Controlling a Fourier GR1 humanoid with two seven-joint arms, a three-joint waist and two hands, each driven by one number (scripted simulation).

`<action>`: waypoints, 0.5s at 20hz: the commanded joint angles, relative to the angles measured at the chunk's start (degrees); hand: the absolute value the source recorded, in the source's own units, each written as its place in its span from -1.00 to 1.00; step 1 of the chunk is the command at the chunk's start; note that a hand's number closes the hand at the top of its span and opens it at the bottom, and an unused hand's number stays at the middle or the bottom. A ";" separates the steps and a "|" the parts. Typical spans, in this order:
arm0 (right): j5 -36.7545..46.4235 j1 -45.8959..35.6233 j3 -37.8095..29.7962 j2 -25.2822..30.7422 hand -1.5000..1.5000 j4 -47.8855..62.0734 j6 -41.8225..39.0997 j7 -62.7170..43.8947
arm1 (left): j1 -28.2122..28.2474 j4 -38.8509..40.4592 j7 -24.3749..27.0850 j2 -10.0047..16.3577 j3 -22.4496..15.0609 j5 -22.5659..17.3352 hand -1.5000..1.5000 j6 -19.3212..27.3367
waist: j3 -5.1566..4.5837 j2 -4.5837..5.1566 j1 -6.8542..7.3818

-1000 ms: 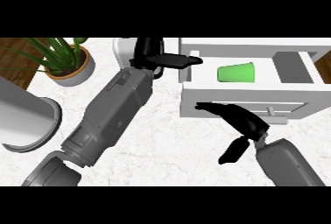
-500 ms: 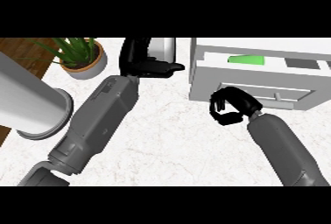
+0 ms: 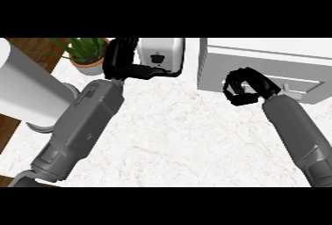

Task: Pick up the cup, place it into the drawer and close the drawer

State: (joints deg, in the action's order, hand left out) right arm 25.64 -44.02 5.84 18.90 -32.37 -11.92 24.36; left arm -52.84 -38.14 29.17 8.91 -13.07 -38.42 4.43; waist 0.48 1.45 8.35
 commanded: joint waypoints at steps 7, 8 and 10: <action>-3.81 -10.12 -7.39 6.39 1.00 3.73 0.45 -4.23 | 2.46 -3.05 -1.24 1.91 -0.88 0.07 -1.00 -2.77 | -0.23 0.98 3.37; -3.77 -10.89 -7.07 6.75 1.00 3.16 -0.56 -4.59 | 2.69 -3.22 -1.39 1.69 -1.14 0.02 -1.00 -3.38 | -0.29 0.99 3.55; -4.99 -10.25 -7.89 6.84 1.00 2.44 -1.06 -4.15 | 3.87 -3.17 -1.32 2.51 -1.38 0.17 -1.00 -4.41 | -0.28 1.31 4.13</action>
State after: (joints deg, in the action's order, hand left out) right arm 20.61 -43.89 2.90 20.47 -32.11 -19.72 24.80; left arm -50.39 -40.78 28.00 10.82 -13.95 -38.35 1.53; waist 0.76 1.62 9.72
